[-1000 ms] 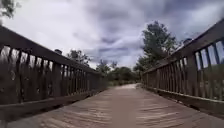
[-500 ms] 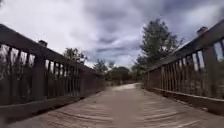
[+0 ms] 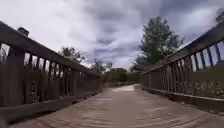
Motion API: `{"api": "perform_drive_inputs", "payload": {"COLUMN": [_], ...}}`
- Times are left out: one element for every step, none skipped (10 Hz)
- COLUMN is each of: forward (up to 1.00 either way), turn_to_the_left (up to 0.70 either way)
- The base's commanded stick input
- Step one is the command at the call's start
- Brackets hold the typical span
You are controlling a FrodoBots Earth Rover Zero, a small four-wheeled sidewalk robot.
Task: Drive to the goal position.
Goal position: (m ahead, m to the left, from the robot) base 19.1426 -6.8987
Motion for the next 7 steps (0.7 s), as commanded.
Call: {"api": "perform_drive_inputs", "payload": {"forward": [0.85,0.85,0.85,0.85,0.85,0.85,0.85], "turn_to_the_left": [-0.12,-0.15,0.00,0.00,0.00,0.00,0.00]}}
